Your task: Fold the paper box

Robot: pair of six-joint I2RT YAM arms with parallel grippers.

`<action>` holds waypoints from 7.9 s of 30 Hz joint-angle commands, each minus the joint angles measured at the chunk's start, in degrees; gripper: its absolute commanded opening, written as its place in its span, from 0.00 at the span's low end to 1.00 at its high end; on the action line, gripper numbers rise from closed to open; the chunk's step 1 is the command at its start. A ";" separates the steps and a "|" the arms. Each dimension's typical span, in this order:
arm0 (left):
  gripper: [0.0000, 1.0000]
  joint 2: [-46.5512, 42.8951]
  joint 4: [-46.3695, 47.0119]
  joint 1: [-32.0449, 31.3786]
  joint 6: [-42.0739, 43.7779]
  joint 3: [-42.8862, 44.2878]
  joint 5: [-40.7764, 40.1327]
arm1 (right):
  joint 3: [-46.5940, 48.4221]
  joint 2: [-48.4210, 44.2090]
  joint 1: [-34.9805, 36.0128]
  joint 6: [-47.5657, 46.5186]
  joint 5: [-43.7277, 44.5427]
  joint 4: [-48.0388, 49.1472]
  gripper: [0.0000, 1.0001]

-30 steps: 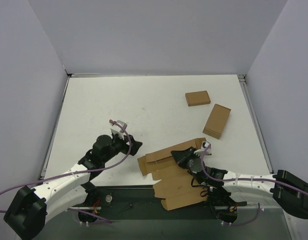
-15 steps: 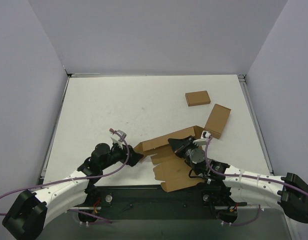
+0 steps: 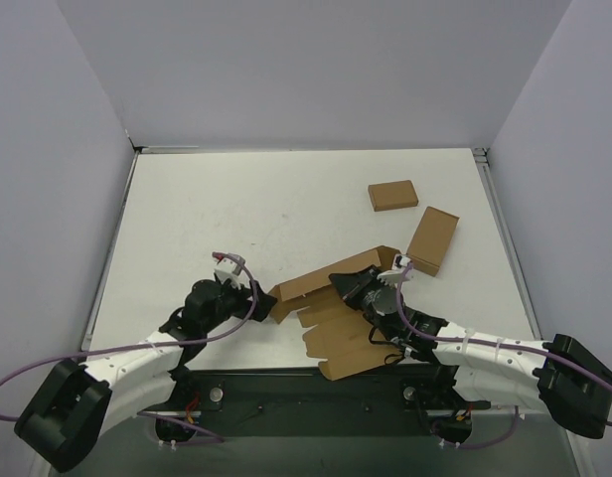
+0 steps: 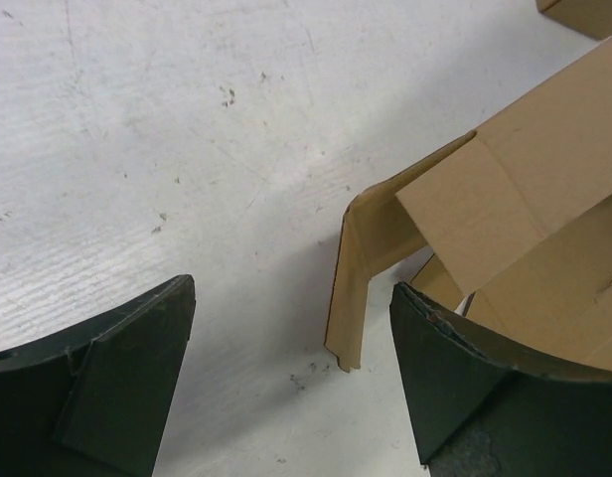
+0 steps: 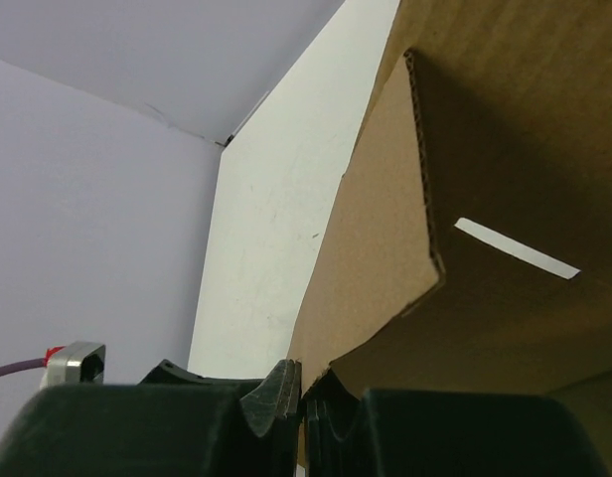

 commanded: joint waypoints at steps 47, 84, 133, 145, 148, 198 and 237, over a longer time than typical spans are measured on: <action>0.00 4.49 2.38 -1.68 10.56 7.57 -21.38 | -3.03 23.01 3.65 3.94 -2.35 15.34 0.00; 0.48 -8.33 -12.10 -13.19 -26.80 3.16 -19.35 | -3.64 18.62 2.59 3.85 4.50 17.45 0.00; 0.50 -0.17 -15.30 -12.67 -23.10 16.97 -17.34 | -2.76 19.59 3.56 3.33 3.01 17.80 0.00; 0.52 6.33 -13.88 -12.40 -23.64 16.88 -16.38 | -3.03 19.50 3.56 3.42 2.66 18.24 0.00; 0.53 8.09 -12.22 -12.32 -23.55 17.15 -15.85 | -3.20 19.32 3.56 3.33 2.74 18.41 0.00; 0.64 4.14 -11.93 -4.58 -18.72 13.28 -4.68 | -3.82 17.92 3.56 3.06 3.01 18.15 0.00; 0.48 18.82 8.44 -9.15 -18.98 8.36 -3.54 | -2.76 19.50 3.47 2.62 2.04 17.89 0.00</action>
